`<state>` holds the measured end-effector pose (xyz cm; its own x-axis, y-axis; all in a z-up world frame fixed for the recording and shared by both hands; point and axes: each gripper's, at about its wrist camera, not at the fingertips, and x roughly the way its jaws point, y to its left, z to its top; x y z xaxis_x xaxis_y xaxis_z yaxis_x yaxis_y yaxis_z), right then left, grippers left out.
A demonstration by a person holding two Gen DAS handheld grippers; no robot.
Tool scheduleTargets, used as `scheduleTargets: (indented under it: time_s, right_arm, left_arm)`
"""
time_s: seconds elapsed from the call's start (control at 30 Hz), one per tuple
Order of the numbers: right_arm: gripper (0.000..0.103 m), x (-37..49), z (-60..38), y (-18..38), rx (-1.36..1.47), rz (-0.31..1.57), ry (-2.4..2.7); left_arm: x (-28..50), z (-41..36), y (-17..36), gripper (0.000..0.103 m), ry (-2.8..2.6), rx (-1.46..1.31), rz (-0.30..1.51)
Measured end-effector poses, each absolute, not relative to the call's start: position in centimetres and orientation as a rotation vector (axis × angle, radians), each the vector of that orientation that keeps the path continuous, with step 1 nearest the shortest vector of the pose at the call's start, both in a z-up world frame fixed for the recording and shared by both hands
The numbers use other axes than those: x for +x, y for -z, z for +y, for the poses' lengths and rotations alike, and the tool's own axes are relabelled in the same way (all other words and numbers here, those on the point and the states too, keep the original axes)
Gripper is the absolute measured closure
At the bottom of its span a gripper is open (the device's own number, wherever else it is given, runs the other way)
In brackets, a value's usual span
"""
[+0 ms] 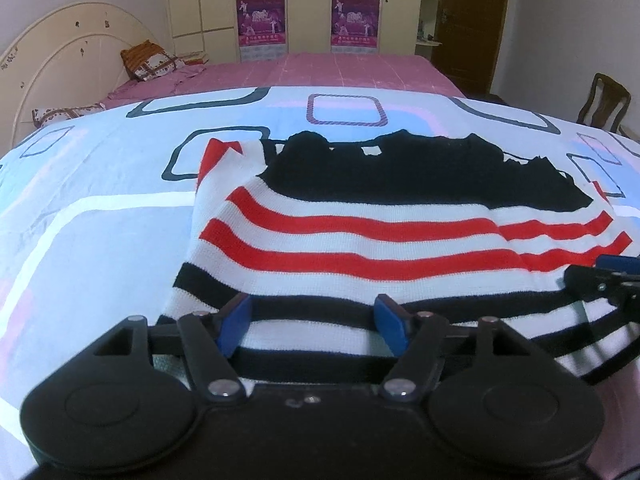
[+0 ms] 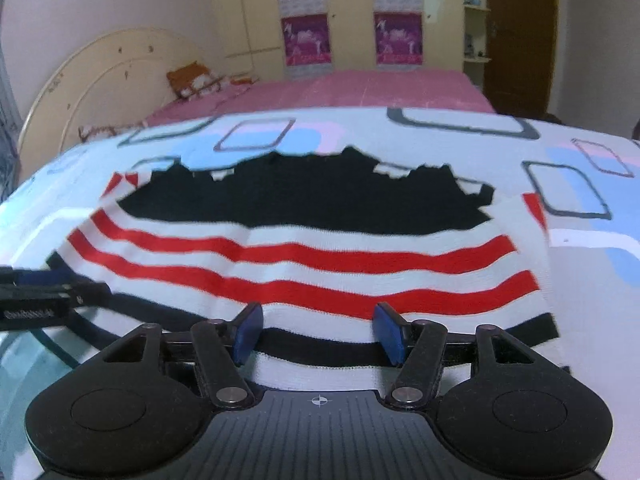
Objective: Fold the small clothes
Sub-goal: 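Withdraw both tools back across the folded sweater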
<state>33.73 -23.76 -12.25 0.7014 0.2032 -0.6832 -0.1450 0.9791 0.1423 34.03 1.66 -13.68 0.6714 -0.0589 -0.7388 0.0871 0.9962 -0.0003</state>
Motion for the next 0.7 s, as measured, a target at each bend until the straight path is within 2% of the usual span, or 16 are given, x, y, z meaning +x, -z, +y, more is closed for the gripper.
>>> scheduleTargets:
  time_s: [0.43, 0.7]
  right_arm:
    - [0.042, 31.0, -21.9, 13.7, -0.054, 0.805, -0.123]
    - [0.042, 30.4, -22.2, 11.8, 0.086, 0.807, -0.119]
  left_arm:
    - [34.0, 2.3, 13.3, 0.035, 0.114, 0.043, 0.864]
    - [32.7, 3.6, 12.0, 0.032, 0.125, -0.004, 0.892]
